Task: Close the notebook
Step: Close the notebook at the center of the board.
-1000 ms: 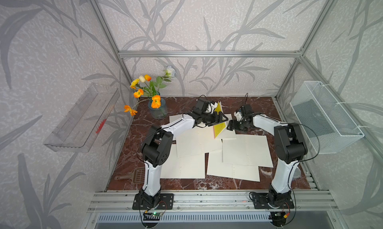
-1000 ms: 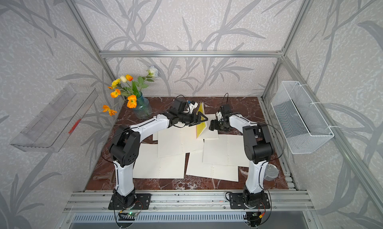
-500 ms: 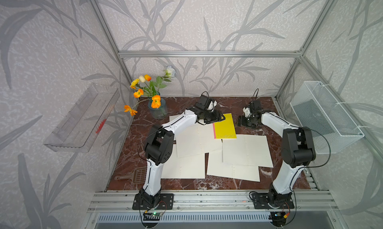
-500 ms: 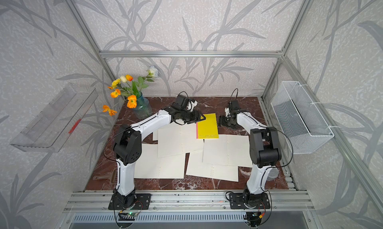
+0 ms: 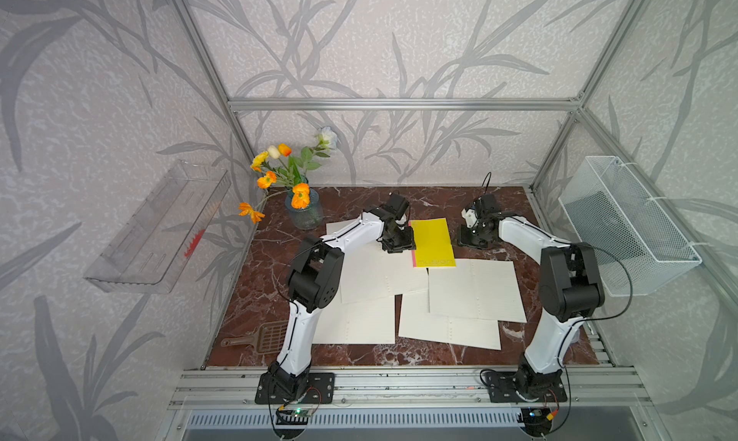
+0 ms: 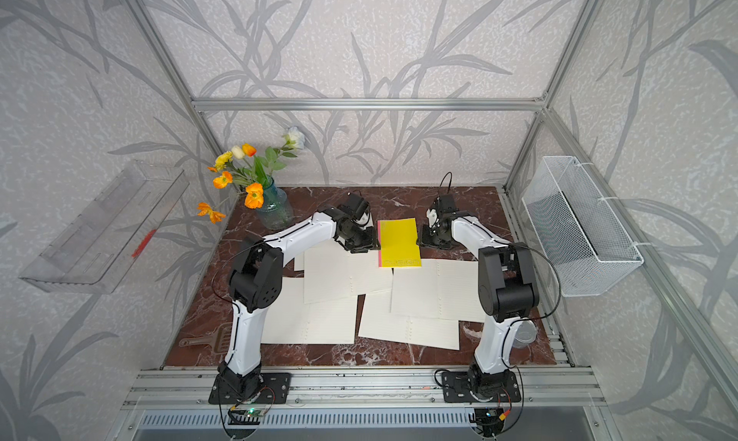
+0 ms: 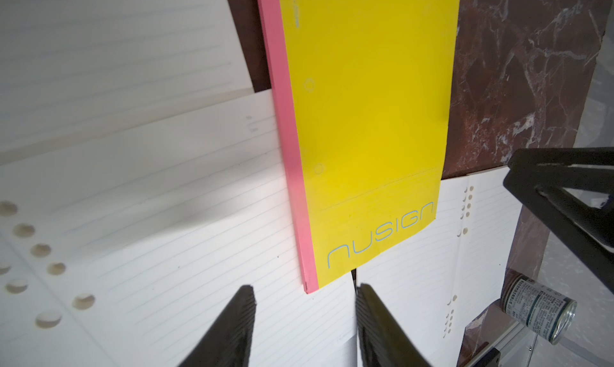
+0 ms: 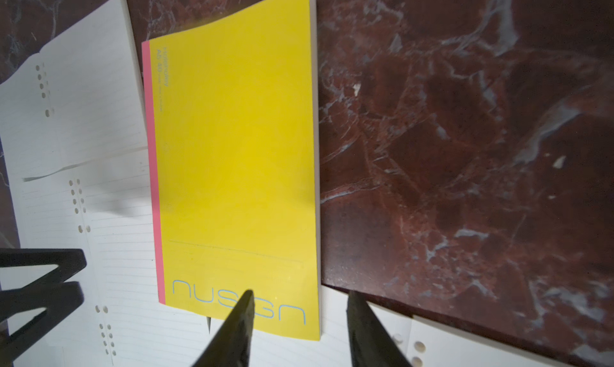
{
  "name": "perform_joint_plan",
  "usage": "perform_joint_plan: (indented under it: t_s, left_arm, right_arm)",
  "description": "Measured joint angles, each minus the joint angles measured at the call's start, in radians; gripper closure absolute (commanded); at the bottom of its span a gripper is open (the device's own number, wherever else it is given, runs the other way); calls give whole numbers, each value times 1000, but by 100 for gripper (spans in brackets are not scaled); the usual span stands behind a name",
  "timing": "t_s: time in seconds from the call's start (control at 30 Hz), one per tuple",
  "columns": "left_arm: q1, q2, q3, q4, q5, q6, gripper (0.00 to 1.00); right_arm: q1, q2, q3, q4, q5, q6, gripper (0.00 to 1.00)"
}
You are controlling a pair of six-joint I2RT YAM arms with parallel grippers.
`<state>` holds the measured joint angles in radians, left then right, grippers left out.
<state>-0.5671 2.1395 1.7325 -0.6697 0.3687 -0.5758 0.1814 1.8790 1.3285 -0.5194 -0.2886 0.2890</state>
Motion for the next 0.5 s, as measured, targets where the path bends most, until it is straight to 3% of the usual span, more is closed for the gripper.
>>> perform_joint_plan:
  t_s: [0.5]
  left_arm:
    - [-5,67,0,8,32,-19,52]
  right_arm:
    - [21,69,0,14,-8,0,71]
